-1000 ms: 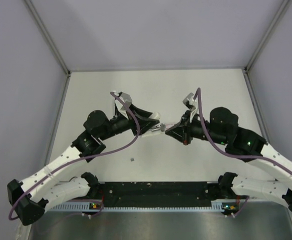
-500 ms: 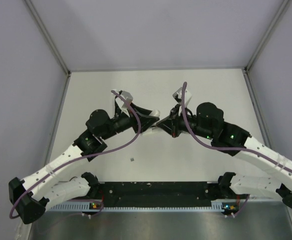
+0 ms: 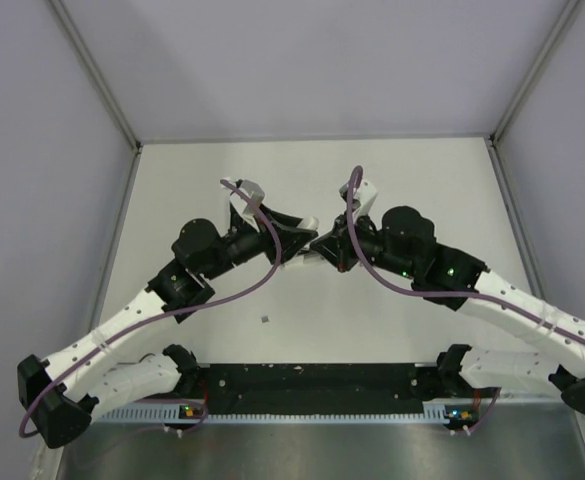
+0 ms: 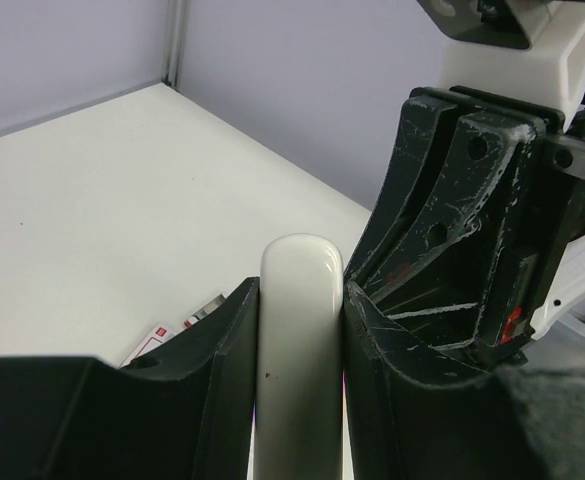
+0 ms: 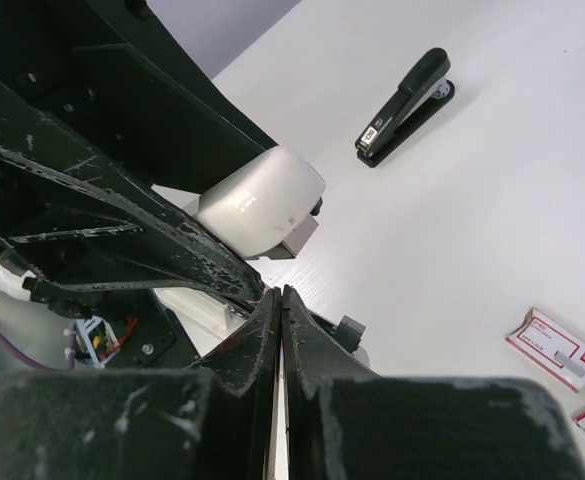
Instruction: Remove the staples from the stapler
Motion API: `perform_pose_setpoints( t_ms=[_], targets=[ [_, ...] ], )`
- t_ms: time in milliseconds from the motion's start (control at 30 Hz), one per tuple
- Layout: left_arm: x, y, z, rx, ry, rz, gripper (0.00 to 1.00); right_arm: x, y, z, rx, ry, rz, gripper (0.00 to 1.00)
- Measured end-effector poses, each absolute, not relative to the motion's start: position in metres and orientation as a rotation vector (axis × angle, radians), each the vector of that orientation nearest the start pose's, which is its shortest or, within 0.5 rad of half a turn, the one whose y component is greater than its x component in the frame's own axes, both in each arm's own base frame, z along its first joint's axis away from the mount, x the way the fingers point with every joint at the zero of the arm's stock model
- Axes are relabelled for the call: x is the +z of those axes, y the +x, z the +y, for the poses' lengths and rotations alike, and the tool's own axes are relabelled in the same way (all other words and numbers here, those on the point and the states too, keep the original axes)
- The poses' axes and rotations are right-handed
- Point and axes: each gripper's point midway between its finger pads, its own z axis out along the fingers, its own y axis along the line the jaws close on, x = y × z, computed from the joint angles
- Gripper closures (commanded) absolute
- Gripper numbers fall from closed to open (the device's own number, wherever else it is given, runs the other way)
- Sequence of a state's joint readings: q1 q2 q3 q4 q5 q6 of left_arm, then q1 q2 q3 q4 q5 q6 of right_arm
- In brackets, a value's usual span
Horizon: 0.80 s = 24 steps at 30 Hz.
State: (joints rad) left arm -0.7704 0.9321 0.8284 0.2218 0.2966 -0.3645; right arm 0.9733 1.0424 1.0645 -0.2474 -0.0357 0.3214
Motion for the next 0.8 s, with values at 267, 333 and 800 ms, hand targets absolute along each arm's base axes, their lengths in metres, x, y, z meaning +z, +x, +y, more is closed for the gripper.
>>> perform_pose_setpoints(
  t_ms=[267,333,800],
  targets=[
    [0.35,0.213,-0.289,-1.1,0.529,1.461,1.0,0.297,0.192,0.313,0.924,-0.629,1.814,1.0],
    [0.351,0.216,-0.287,-1.087,0.513,1.462,1.0,0.293,0.193,0.315,0.927,-0.627,1.819,1.0],
    [0.341,0.245,-0.277,-0.966,0.387,1.512,1.0,0.261,0.201,0.348,0.978,-0.646,1.884,1.0]
  ],
)
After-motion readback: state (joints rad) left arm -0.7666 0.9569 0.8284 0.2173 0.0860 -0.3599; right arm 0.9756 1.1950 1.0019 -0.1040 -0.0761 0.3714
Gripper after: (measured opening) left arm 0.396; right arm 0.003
